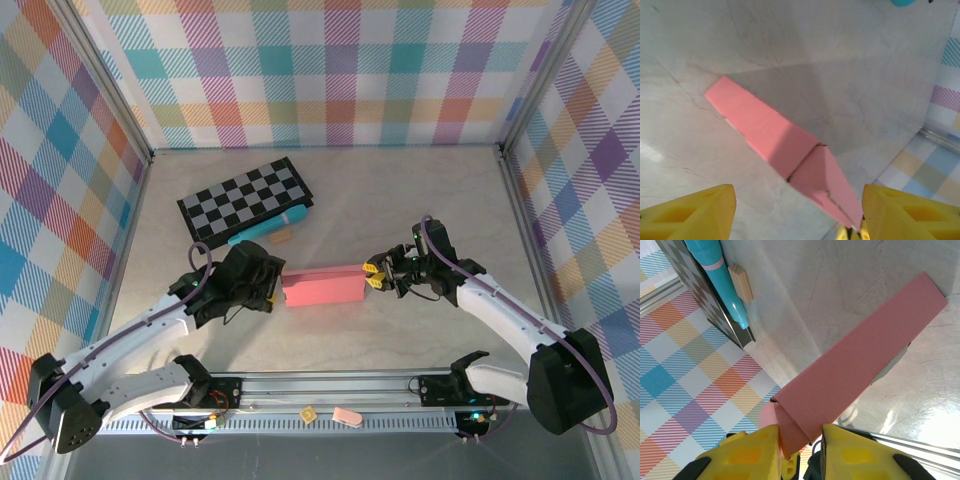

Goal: Fold the paper box

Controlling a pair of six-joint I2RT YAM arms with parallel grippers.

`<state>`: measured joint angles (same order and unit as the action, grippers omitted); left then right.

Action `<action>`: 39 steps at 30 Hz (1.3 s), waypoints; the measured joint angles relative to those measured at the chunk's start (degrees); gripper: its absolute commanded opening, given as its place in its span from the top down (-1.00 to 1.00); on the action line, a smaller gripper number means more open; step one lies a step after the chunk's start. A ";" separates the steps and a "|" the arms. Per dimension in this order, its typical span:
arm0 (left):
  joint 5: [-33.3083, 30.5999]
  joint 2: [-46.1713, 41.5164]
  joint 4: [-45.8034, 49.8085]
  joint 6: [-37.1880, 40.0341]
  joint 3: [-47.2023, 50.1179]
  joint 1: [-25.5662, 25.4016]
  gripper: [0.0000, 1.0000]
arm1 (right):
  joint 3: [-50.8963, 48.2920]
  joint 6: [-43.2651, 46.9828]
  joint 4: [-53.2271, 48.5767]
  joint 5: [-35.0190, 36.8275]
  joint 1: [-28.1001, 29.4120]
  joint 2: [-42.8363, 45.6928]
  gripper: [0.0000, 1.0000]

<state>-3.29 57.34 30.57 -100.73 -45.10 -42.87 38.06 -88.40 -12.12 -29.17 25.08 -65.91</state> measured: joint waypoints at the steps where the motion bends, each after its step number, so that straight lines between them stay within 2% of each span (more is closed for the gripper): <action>1: 0.26 0.37 -1.90 -0.92 0.22 0.00 -0.24 | 0.00 0.00 0.00 0.02 0.00 0.00 0.51; 5: 0.42 0.17 -7.02 -3.72 2.29 -0.22 -0.06 | 0.00 0.20 -0.02 0.07 0.00 0.00 0.52; 10: 0.22 -1.77 -7.08 -5.25 4.09 -0.50 0.15 | 0.00 0.20 0.00 0.17 0.00 0.00 0.52; 14: 0.26 -2.62 -7.34 -5.62 4.17 -0.55 0.16 | 0.00 0.20 0.00 0.17 0.00 0.00 0.53; 29: 0.70 -1.92 -9.88 -6.23 6.60 -0.98 0.51 | 0.00 0.20 -0.02 0.17 0.00 0.00 0.56; 39: 0.72 -2.58 -10.95 -6.27 7.76 -1.25 0.54 | 0.37 0.37 -0.87 0.26 0.00 0.00 0.58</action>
<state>-2.57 54.76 19.62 -107.00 -37.34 -44.12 38.44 -88.03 -12.99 -28.91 25.08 -65.91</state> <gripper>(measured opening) 0.239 0.216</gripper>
